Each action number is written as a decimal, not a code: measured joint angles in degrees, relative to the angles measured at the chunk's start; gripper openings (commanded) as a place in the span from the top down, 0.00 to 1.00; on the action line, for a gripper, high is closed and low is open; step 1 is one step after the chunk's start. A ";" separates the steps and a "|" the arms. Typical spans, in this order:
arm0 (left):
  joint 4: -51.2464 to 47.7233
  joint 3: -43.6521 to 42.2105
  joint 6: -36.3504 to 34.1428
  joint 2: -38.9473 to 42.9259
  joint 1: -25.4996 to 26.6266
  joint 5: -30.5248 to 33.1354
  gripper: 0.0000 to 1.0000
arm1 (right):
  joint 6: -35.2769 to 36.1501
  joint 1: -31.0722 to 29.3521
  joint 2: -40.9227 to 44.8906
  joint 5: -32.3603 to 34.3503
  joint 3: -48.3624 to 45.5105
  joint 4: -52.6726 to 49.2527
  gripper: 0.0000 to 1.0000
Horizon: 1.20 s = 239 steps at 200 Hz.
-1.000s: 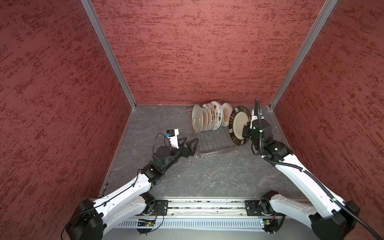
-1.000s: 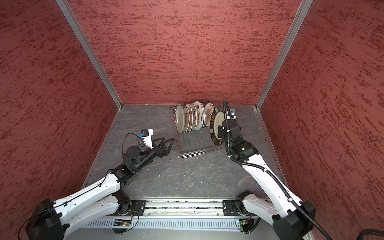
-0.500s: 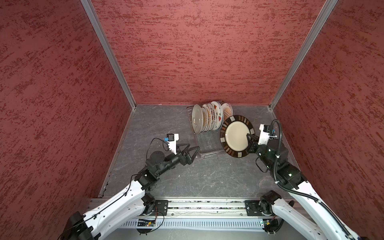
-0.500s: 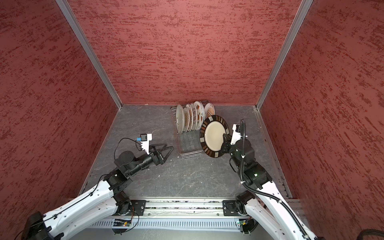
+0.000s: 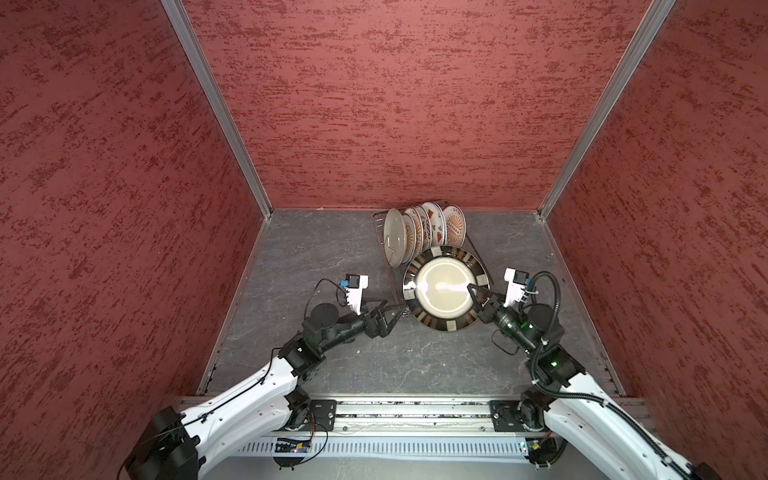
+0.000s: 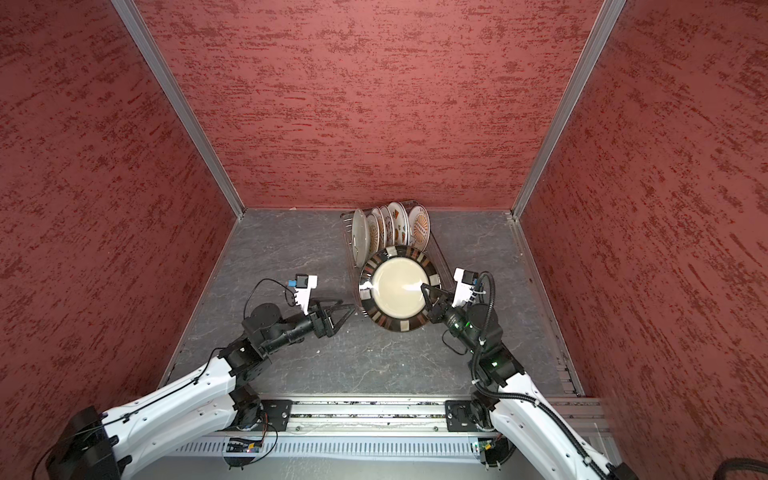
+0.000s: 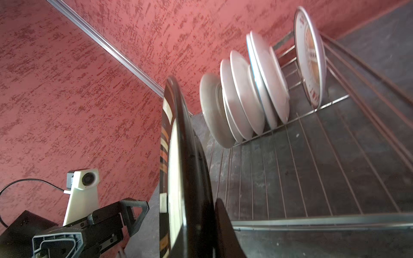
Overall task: Unload the plates from the dish rack
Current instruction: 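Grip the plate rim with the left gripper while the right gripper holds it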
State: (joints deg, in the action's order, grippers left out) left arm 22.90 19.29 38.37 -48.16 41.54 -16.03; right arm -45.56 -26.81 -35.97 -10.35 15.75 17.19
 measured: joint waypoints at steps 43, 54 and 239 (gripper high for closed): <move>1.68 0.24 1.49 -5.64 0.20 2.08 0.01 | -8.83 -0.04 -3.67 0.42 -0.63 5.60 1.00; 1.90 0.70 2.08 -6.97 0.22 2.71 0.06 | -10.56 -0.04 -4.11 0.68 -0.63 6.93 1.00; 9.05 8.04 16.83 -23.47 -1.36 6.58 0.39 | -20.52 -1.25 -21.40 2.54 0.81 13.73 1.00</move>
State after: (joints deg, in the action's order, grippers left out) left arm 31.94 27.33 55.20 -71.64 40.18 -9.45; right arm -66.08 -28.05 -57.36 -7.81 16.56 30.92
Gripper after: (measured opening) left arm 0.653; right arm 0.134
